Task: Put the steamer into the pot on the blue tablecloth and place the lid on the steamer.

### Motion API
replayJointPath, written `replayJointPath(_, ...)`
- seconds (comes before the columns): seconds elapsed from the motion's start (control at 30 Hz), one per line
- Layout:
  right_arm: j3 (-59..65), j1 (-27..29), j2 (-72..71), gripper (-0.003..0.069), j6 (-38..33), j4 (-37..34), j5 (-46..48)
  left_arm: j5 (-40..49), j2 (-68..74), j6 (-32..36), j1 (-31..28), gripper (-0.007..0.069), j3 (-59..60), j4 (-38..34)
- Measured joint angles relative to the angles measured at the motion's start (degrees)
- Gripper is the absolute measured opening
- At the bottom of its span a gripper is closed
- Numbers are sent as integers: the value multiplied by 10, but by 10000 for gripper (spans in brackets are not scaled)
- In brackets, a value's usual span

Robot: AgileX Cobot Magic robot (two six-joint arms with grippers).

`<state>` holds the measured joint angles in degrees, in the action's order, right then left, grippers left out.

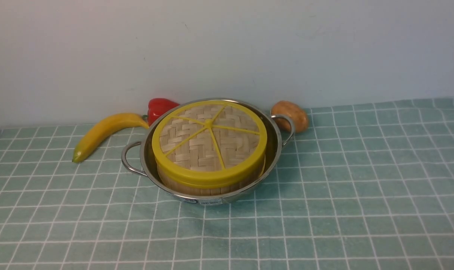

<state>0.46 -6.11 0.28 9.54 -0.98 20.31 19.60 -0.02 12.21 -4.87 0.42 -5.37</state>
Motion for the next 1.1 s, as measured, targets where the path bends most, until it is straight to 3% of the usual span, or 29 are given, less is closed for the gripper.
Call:
replayJointPath(0.37, 0, 0, 0, 240, -37, -2, -1, 0, 0, 0, 0, 243, 0, 0)
replayJointPath(1.1, 0, 0, 0, 240, -11, -2, -2, 0, 0, 0, 0, 243, 0, 0)
